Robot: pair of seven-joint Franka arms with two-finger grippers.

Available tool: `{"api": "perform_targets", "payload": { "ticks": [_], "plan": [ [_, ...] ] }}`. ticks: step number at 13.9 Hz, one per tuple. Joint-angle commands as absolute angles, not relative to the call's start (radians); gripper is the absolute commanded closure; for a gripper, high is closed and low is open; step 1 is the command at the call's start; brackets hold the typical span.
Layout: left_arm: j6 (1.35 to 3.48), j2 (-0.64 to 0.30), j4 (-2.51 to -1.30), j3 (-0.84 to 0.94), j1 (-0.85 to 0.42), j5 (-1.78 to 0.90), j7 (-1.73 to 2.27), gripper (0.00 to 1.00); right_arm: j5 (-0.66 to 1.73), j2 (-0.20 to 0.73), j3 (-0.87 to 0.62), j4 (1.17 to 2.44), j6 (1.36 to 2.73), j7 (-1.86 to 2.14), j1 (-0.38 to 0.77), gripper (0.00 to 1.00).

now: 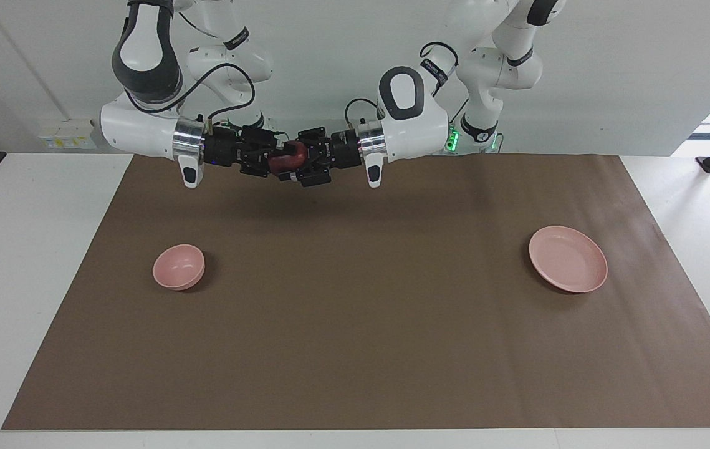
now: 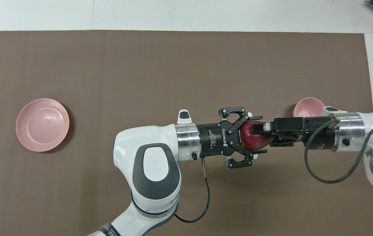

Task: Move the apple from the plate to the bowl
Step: 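Grasp the apple with the right gripper and open the left gripper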

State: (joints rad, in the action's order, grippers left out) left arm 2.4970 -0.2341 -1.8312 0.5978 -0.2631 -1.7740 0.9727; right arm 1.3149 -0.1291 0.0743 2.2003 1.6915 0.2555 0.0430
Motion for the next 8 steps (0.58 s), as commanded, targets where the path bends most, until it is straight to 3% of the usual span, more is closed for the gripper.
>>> {"api": "perform_targets", "payload": {
  "ticks": [1,8],
  "plan": [
    [2.539,-0.242,-1.809,0.589,-0.293,-1.772,0.977,0.0,1.335,-0.129,0.066,2.197,1.664,0.25,0.026,1.0],
    [2.536,-0.222,-1.867,0.583,-0.206,-1.712,0.979,0.0,1.302,-0.114,0.071,2.172,1.667,0.258,0.017,1.0]
  ]
}}
